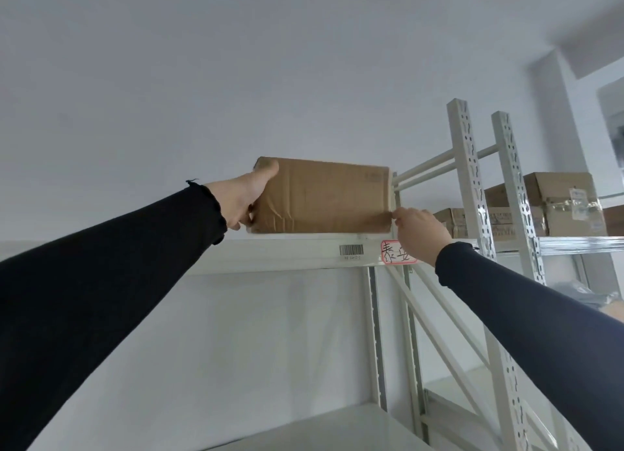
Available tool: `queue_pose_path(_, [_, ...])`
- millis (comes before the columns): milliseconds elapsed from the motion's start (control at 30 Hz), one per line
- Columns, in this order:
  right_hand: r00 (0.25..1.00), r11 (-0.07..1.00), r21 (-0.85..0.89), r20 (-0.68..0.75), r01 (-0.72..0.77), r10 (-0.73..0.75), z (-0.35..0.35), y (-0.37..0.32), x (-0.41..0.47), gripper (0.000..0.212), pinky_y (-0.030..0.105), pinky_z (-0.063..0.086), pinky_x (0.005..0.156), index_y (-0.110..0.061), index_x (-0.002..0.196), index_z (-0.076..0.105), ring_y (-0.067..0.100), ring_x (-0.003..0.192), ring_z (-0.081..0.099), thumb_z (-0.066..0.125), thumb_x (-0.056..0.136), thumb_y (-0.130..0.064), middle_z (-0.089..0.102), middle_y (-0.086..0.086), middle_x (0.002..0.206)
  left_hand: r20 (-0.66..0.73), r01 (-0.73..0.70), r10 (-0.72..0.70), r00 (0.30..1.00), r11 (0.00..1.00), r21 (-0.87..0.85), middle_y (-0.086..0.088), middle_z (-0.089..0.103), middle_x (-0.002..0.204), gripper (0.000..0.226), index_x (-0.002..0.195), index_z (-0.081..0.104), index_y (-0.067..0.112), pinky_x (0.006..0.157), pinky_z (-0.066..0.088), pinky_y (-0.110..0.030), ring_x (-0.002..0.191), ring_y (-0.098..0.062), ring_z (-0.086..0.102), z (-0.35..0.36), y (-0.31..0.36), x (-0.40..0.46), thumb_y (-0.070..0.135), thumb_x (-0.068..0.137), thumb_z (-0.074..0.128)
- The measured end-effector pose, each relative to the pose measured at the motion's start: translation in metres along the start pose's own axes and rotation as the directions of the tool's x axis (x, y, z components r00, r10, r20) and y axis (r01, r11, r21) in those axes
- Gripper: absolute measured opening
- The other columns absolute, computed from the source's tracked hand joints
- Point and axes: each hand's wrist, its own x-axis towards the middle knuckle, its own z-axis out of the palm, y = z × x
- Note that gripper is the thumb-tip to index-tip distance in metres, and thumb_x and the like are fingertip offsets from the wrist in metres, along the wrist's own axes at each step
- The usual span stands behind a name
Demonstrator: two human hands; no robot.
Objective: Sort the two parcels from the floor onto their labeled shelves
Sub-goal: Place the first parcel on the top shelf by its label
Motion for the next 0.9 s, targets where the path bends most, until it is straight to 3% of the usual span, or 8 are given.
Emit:
queue_pose_path(67, [0.999, 0.996, -0.076, 0.01, 0.053, -0.053, 0.001, 0.008, 0.005, 0.055, 0.043, 0.047, 0.091, -0.021, 0.136, 0.053, 0.028, 0.12, 0.05, 0.035, 0.089, 0.0, 0.063, 0.006, 0.128, -0.008, 0.033, -0.032, 0.999, 0.984, 0.174, -0.016, 0.044, 0.158, 0.081, 0.157, 0.037, 0.021, 0.121, 0.026, -0.054, 0.137, -0.04, 0.05, 0.004, -0.005, 0.006, 0.073, 0.095, 0.033])
queue_pose_path(133, [0.994, 0.984, -0.14, 0.034, 0.112, -0.108, 0.002, 0.014, 0.01, 0.055, 0.042, 0.044, 0.093, -0.025, 0.135, 0.054, 0.027, 0.122, 0.05, 0.036, 0.088, -0.001, 0.061, 0.004, 0.13, -0.016, 0.047, -0.045, 0.999, 0.964, 0.263, -0.014, 0.046, 0.156, 0.071, 0.154, 0.041, 0.019, 0.12, 0.03, -0.053, 0.133, -0.037, 0.053, 0.005, -0.007, 0.011, 0.064, 0.099, 0.039])
queue_pose_path(267, [0.98, 0.94, -0.278, 0.022, 0.196, -0.198, 0.003, 0.025, 0.015, 0.054, 0.042, 0.041, 0.093, -0.023, 0.137, 0.052, 0.028, 0.12, 0.051, 0.039, 0.089, -0.004, 0.061, 0.006, 0.127, -0.063, 0.032, -0.014, 0.998, 0.956, 0.292, -0.011, 0.051, 0.151, 0.05, 0.145, 0.047, 0.017, 0.116, 0.038, -0.05, 0.132, -0.034, 0.057, 0.01, -0.006, 0.014, 0.047, 0.105, 0.045])
queue_pose_path(333, [0.982, 0.937, -0.294, 0.037, 0.188, -0.186, 0.003, 0.03, 0.02, 0.051, 0.042, 0.041, 0.092, -0.019, 0.136, 0.052, 0.029, 0.119, 0.051, 0.04, 0.089, -0.004, 0.062, 0.008, 0.125, -0.141, -0.003, 0.046, 0.989, 0.957, 0.291, -0.01, 0.054, 0.144, 0.058, 0.151, 0.037, 0.016, 0.106, 0.047, -0.046, 0.123, -0.032, 0.061, 0.015, -0.008, 0.016, 0.043, 0.103, 0.053])
queue_pose_path(433, [0.986, 0.96, -0.234, 0.1, 0.153, -0.133, 0.005, 0.036, 0.03, 0.044, 0.04, 0.043, 0.089, -0.017, 0.131, 0.056, 0.029, 0.117, 0.053, 0.038, 0.092, -0.006, 0.063, 0.01, 0.125, -0.192, -0.057, 0.114, 0.975, 0.958, 0.282, -0.006, 0.056, 0.137, 0.086, 0.163, 0.011, 0.026, 0.099, 0.052, -0.044, 0.114, -0.029, 0.063, 0.023, -0.011, 0.019, 0.041, 0.097, 0.065])
queue_pose_path(533, [0.979, 0.978, -0.145, 0.156, 0.153, -0.13, 0.01, 0.037, 0.042, 0.04, 0.038, 0.05, 0.087, -0.016, 0.13, 0.057, 0.029, 0.112, 0.057, 0.038, 0.095, -0.009, 0.064, 0.011, 0.125, -0.208, -0.085, 0.159, 0.965, 0.941, 0.326, -0.008, 0.063, 0.129, 0.098, 0.162, 0.006, 0.033, 0.092, 0.054, -0.041, 0.113, -0.029, 0.065, 0.028, -0.009, 0.019, 0.035, 0.091, 0.074])
queue_pose_path(700, [0.957, 0.986, -0.026, 0.247, 0.165, -0.154, 0.025, 0.025, 0.06, 0.037, 0.035, 0.05, 0.076, -0.011, 0.123, 0.062, 0.026, 0.089, 0.057, 0.037, 0.096, -0.01, 0.061, 0.008, 0.105, -0.231, -0.08, 0.18, 0.956, 0.92, 0.384, -0.015, 0.067, 0.123, 0.093, 0.161, 0.013, 0.03, 0.076, 0.053, -0.035, 0.114, -0.033, 0.067, 0.028, -0.012, 0.026, 0.022, 0.092, 0.074])
queue_pose_path(900, [0.942, 0.989, 0.064, 0.301, 0.135, -0.148, 0.038, 0.017, 0.074, 0.026, 0.034, 0.051, 0.066, -0.008, 0.102, 0.066, 0.026, 0.078, 0.062, 0.043, 0.093, -0.016, 0.064, 0.007, 0.088, -0.253, -0.019, 0.125, 0.96, 0.923, 0.384, -0.015, 0.075, 0.116, 0.086, 0.16, 0.014, 0.027, 0.09, 0.058, -0.042, 0.109, -0.033, 0.072, 0.023, -0.025, 0.045, 0.013, 0.096, 0.068])
